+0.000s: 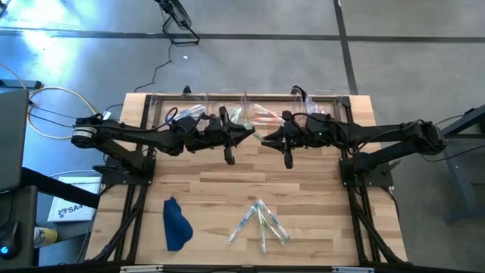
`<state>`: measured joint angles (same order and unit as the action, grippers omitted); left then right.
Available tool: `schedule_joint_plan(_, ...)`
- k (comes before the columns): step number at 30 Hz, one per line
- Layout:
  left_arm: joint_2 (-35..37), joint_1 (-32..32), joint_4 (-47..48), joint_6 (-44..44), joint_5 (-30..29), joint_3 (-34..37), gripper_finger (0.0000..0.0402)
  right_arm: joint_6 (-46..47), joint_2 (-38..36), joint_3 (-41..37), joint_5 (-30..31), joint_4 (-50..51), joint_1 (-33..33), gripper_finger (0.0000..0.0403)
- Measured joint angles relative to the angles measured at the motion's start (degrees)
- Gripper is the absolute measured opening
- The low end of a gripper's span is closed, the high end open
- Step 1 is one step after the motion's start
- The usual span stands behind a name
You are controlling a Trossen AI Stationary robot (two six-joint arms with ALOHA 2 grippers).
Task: Pick & Place Toothbrushes
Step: Put the green toothbrush into the middle left transparent bin
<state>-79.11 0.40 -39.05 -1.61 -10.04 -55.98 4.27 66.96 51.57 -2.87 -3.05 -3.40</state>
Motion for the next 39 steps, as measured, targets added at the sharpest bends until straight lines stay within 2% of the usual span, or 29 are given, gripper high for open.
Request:
schedule_joint_plan(17, 0.02, 0.02, 0.57, 1.14, 0.47, 0.00, 0.0010, 0.44, -0.02, 0.00, 1.13, 1.34, 0.02, 0.0043)
schedule_joint_plan(28, 0.02, 0.04, 0.18, 0.90, 0.46, 0.00, 0.0010, 1.07, -0.86, 0.00, 3.15, 3.28, 0.02, 0.0132)
schedule_joint_plan(32, 0.02, 0.04, 0.17, 0.84, 0.63, 0.00, 0.0010, 1.95, -2.78, 0.02, 7.45, 5.27, -0.11, 0.0173)
schedule_joint_plan(39, 0.02, 0.04, -0.28, 0.70, 1.01, 0.00, 0.0010, 1.95, -7.24, 0.02, 7.48, 8.97, -0.13, 0.0228)
